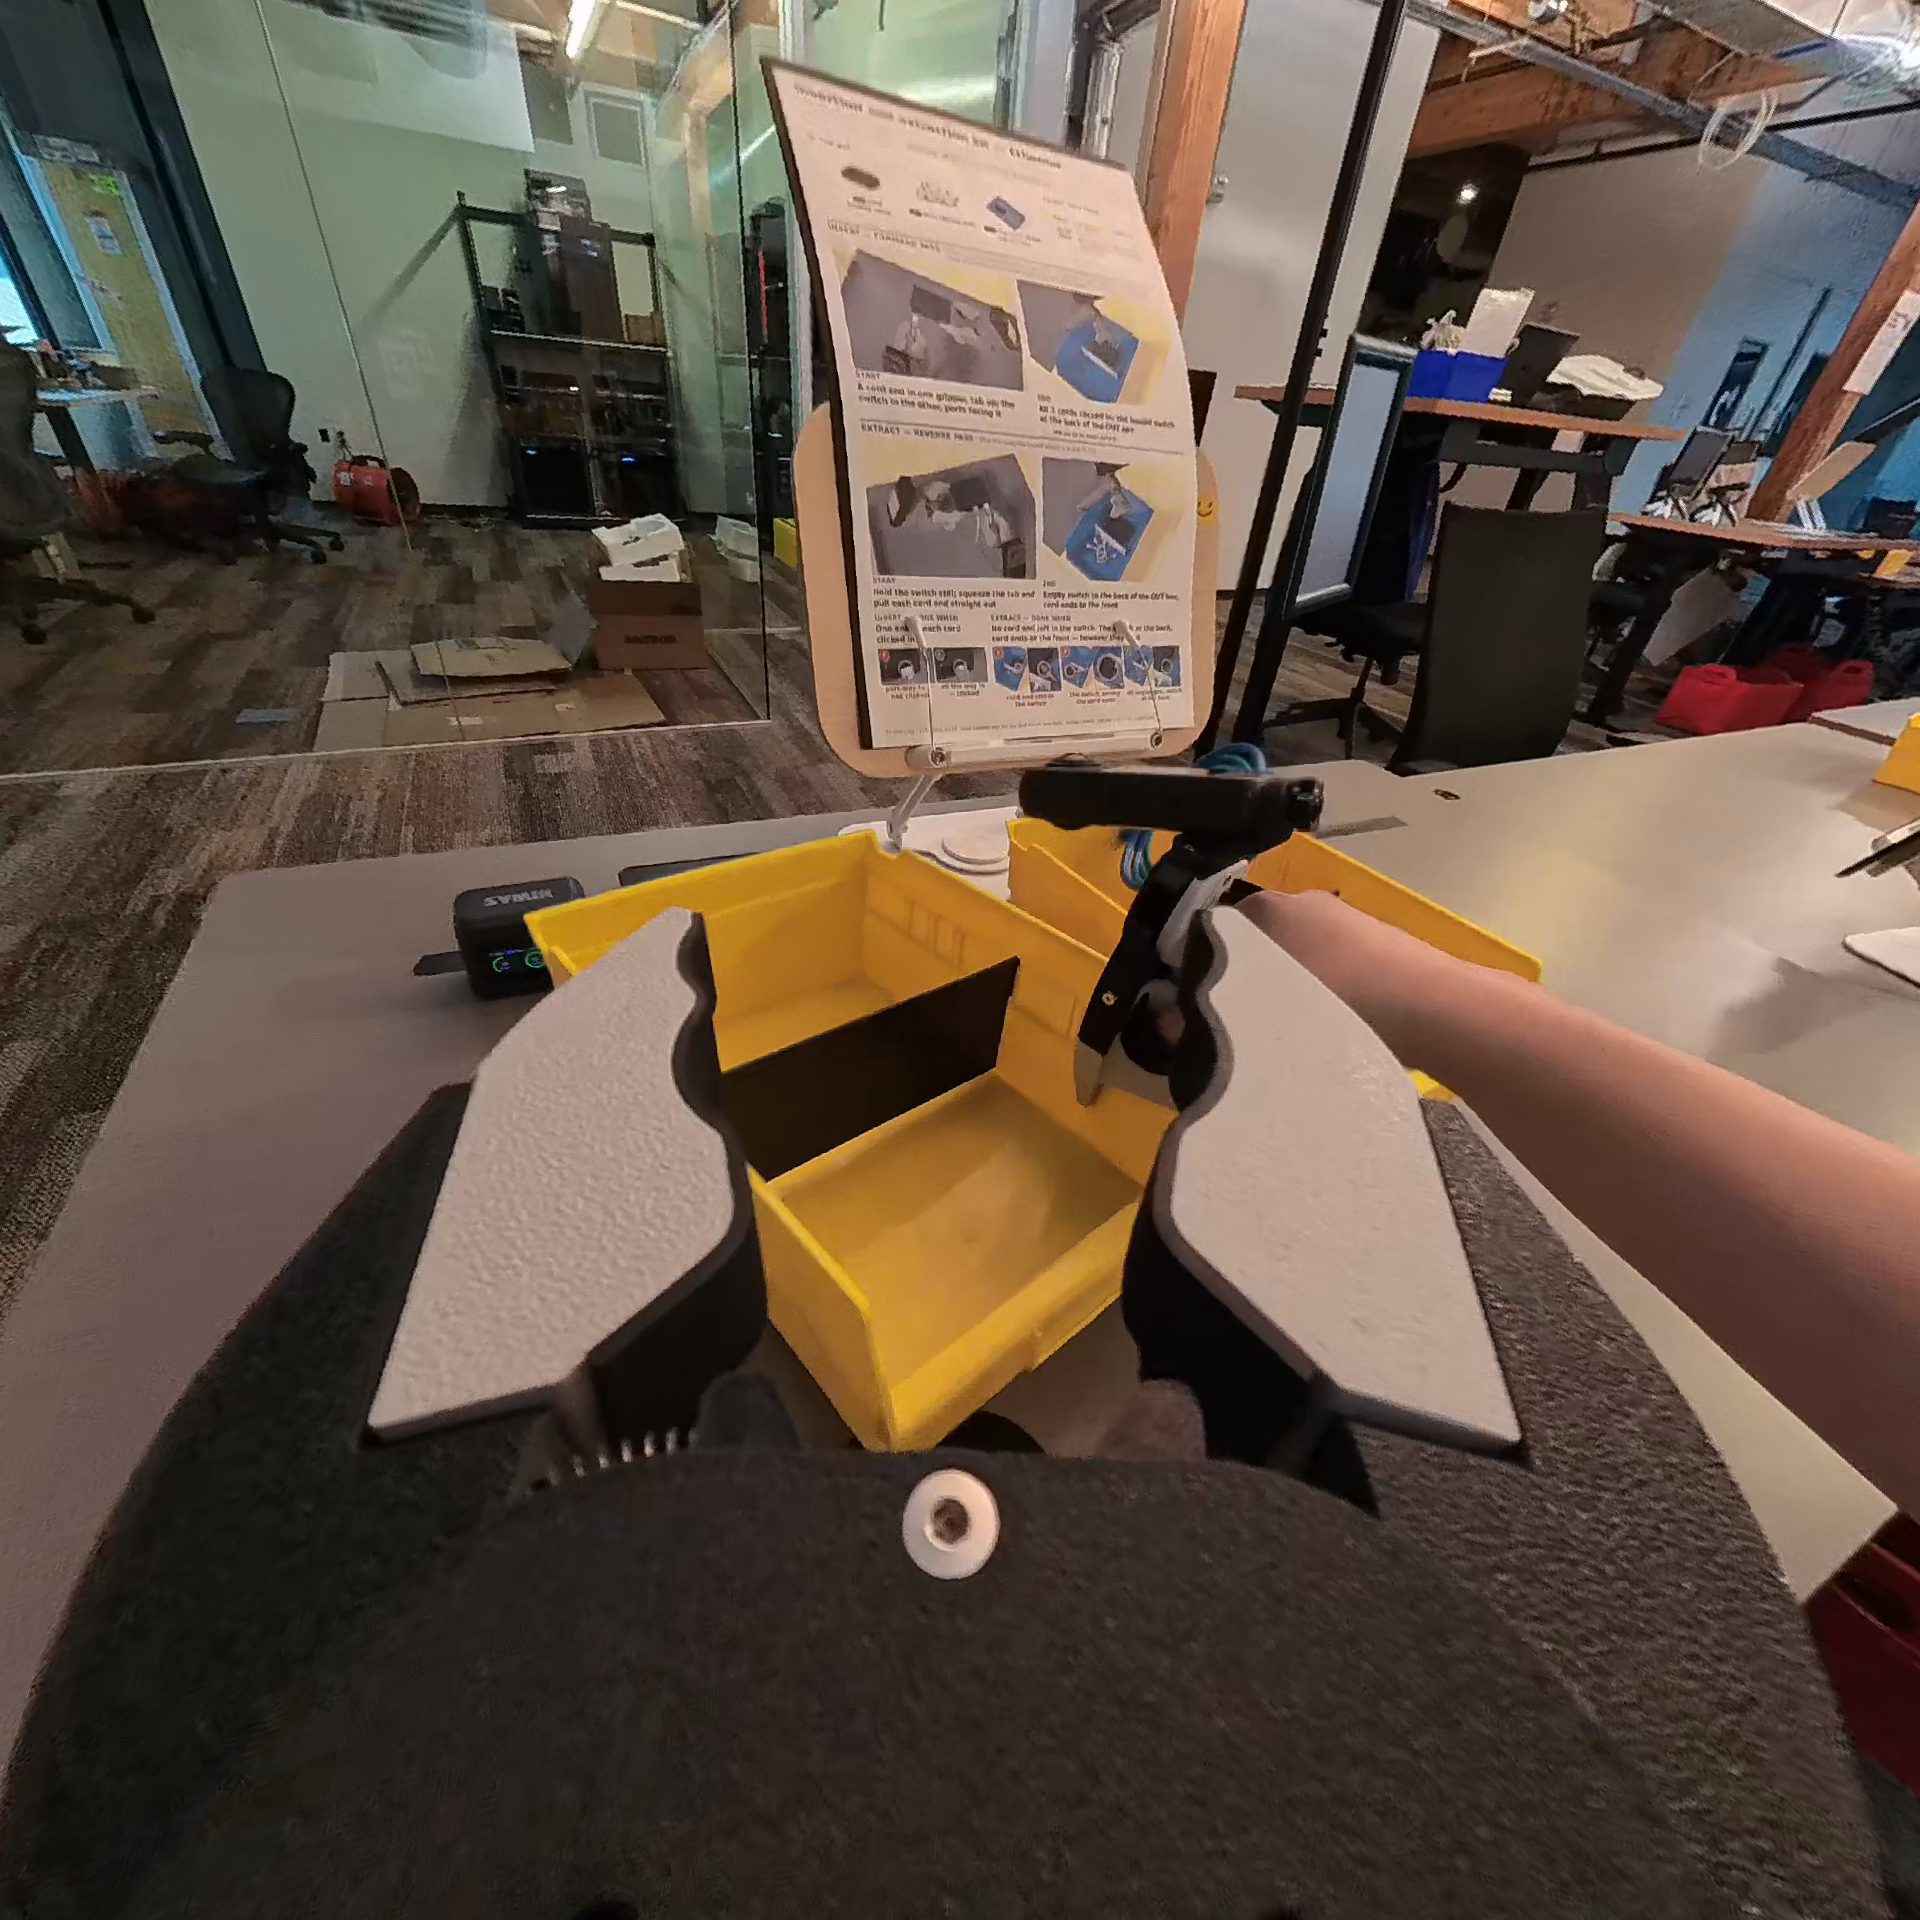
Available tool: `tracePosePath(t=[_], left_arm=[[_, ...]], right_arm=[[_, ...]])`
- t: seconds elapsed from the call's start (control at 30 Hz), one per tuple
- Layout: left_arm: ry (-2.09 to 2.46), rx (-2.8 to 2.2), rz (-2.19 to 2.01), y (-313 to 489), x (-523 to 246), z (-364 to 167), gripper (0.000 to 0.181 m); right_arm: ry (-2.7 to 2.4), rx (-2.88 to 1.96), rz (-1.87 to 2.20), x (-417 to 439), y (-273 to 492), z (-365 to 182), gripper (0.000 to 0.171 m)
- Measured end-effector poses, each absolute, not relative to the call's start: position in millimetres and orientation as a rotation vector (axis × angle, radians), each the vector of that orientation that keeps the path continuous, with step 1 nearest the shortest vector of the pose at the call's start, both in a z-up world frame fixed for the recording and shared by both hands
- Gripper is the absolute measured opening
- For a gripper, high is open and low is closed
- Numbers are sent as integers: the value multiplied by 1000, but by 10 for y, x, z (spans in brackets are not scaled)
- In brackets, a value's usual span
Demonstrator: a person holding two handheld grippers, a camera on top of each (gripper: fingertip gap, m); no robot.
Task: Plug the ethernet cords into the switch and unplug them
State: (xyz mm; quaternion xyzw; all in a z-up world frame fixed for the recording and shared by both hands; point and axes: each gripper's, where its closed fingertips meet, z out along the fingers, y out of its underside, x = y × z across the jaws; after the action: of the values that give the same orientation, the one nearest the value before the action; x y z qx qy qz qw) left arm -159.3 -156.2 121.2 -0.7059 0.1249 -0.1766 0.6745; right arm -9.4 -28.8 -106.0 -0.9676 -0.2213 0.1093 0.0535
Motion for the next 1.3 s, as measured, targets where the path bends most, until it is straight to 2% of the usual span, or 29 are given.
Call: tracePosePath(t=[0.13, 0.33, 0.47, 0.63, 0.73, 0.97, 1.13, 1.3], left_arm=[[249, -1590, -369, -1793, -1660, 1333, 91], [153, -1567, -377, -2001, -1807, 1538, 92], [122, -1656, -318, -1836, -1891, 1308, 97], [185, -1852, -408, -1392, -1507, 717, 93], [299, -2002, -431, -1082, -1013, 290, 89], [482, -2156, -515, -475, 164, -118, 84], [567, -2420, -430, -158, 706, -510, 83], [565, -2626, -367, -71, 833, -826, 72]], right_arm=[[-736, -2908, 429, -83, -361, -706, 4], [-862, -2801, 572, 308, -450, 133, 4], [-829, -2723, 435, 1189, -470, 570, 4], [-645, -2734, 261, 2637, -652, 769, 4], [-482, -2752, 180, 3491, -781, 730, 4], [-148, -2819, 41, 4958, -929, 148, 4], [-80, -2899, 77, 5377, -876, -409, 4], [-135, -2920, 112, 5499, -807, -765, 4]])
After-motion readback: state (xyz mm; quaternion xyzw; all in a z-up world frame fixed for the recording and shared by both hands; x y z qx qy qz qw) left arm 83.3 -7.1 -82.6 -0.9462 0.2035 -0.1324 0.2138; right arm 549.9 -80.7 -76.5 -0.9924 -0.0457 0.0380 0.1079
